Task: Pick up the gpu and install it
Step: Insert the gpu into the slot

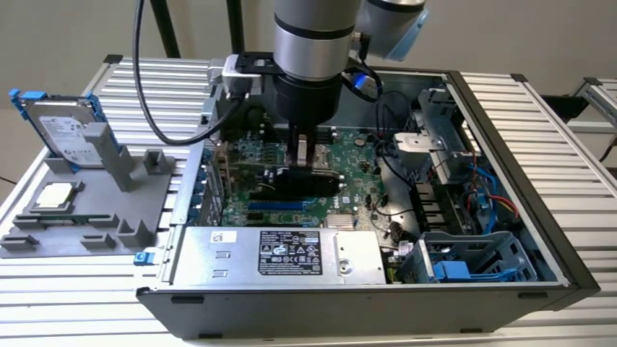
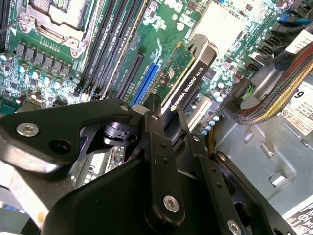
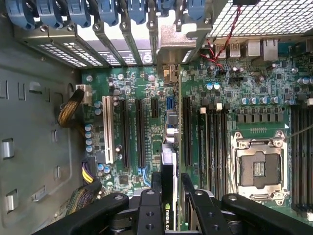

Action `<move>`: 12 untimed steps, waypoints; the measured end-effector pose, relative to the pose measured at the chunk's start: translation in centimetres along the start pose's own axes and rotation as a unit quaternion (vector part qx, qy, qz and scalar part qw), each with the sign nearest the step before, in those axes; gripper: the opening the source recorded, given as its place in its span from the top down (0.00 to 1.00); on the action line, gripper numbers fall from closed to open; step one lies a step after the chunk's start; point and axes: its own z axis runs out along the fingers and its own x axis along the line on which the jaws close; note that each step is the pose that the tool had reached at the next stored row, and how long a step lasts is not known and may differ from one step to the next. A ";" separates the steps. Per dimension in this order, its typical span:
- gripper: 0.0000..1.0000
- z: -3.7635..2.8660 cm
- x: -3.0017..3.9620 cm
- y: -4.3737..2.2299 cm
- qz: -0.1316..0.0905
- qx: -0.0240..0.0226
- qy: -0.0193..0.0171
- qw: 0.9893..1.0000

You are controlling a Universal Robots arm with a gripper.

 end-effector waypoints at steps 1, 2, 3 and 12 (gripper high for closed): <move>1.00 0.07 0.00 0.11 0.000 0.000 0.000 1.000; 1.00 0.15 0.00 0.18 0.000 0.000 0.000 1.000; 1.00 0.23 0.01 0.25 0.000 0.000 0.000 1.000; 1.00 0.79 0.06 1.12 0.000 0.000 0.000 1.000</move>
